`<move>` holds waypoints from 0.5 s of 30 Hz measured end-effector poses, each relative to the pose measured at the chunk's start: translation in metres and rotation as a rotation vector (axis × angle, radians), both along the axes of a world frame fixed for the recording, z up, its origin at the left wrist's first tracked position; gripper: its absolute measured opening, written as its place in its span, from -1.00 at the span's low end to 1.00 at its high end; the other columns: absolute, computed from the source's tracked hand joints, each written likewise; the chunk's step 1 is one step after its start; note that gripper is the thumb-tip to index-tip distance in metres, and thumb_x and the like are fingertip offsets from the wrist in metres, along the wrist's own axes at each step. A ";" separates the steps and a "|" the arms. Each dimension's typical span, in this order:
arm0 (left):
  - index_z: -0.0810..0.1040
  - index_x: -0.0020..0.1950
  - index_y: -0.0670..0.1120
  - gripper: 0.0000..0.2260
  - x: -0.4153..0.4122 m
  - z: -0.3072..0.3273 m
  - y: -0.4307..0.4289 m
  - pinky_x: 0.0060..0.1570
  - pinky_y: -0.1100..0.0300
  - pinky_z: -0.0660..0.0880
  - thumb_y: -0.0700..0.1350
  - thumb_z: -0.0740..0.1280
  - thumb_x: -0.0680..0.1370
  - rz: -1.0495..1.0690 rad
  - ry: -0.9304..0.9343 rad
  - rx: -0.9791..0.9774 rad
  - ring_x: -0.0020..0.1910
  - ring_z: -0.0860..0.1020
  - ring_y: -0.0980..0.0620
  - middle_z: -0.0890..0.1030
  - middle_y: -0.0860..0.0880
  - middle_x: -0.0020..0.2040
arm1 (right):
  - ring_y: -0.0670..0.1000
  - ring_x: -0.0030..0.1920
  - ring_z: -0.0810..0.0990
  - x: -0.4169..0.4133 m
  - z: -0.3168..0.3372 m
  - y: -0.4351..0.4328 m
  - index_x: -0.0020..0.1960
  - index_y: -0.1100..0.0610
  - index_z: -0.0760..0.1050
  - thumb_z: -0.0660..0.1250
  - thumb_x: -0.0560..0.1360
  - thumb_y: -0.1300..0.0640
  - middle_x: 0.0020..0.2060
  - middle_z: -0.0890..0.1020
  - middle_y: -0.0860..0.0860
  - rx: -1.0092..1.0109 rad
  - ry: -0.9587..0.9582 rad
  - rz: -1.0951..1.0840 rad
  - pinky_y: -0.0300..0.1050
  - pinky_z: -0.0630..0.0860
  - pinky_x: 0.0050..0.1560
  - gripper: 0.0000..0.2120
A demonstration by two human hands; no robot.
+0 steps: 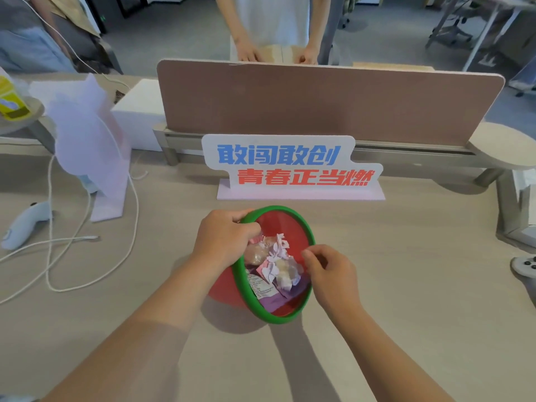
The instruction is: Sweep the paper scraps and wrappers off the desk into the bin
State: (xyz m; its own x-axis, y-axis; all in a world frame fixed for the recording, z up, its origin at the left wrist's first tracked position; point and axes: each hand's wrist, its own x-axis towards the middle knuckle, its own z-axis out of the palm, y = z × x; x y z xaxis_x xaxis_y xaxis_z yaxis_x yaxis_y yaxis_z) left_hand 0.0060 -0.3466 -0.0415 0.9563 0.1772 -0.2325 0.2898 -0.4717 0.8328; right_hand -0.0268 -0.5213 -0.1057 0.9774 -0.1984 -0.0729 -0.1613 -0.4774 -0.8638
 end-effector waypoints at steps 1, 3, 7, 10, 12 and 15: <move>0.71 -0.24 0.20 -0.74 0.000 -0.001 0.000 -0.13 0.03 0.56 -0.08 0.32 0.21 0.002 0.001 -0.007 -0.16 0.66 -0.08 0.73 -0.06 -0.25 | -0.14 -0.25 0.56 0.001 0.003 0.006 -0.22 0.01 0.56 0.32 0.48 0.14 -0.31 0.64 -0.10 0.005 -0.012 0.043 -0.37 0.40 -0.26 -0.88; 0.74 -0.17 0.14 -0.71 0.001 -0.002 0.001 -0.16 0.09 0.55 -0.08 0.32 0.21 0.002 0.003 -0.020 -0.20 0.66 -0.03 0.72 -0.03 -0.27 | -0.13 -0.27 0.55 0.004 0.010 0.020 -0.26 0.04 0.52 0.36 0.45 0.13 -0.32 0.62 -0.08 0.017 -0.045 0.123 -0.40 0.40 -0.30 -0.89; 0.74 -0.17 0.09 -0.77 0.002 -0.004 0.000 -0.27 0.23 0.48 -0.15 0.37 0.28 0.003 0.003 -0.019 -0.33 0.52 0.07 0.70 -0.05 -0.31 | -0.09 -0.32 0.51 0.013 0.016 0.041 -0.30 0.08 0.44 0.43 0.38 0.12 -0.35 0.58 -0.02 -0.010 -0.051 0.164 -0.36 0.40 -0.32 -0.82; 0.73 -0.16 0.07 -0.77 0.004 -0.006 0.001 -0.24 0.21 0.50 -0.14 0.36 0.28 -0.008 -0.005 -0.024 -0.33 0.50 0.09 0.71 -0.09 -0.25 | -0.17 -0.38 0.49 0.016 0.014 0.044 -0.27 0.05 0.47 0.42 0.40 0.18 -0.37 0.59 -0.05 -0.023 -0.015 0.184 -0.46 0.39 -0.33 -0.84; 0.72 -0.21 0.07 -0.77 0.006 -0.007 0.002 -0.16 0.15 0.54 -0.11 0.33 0.24 -0.012 -0.002 -0.029 -0.30 0.51 0.08 0.71 -0.10 -0.23 | -0.18 -0.28 0.54 0.017 0.013 0.042 -0.15 0.03 0.59 0.40 0.43 0.15 -0.25 0.65 -0.07 -0.048 -0.009 0.274 -0.51 0.37 -0.26 -0.97; 0.72 -0.26 0.10 -0.81 0.009 -0.006 0.005 -0.16 0.17 0.53 -0.13 0.35 0.26 -0.009 0.013 -0.034 -0.31 0.53 0.08 0.71 -0.08 -0.25 | -0.10 0.00 0.51 0.014 0.009 0.034 -0.05 0.06 0.65 0.33 0.45 0.00 -0.02 0.65 -0.05 -0.166 -0.110 0.270 -0.43 0.29 0.02 -0.80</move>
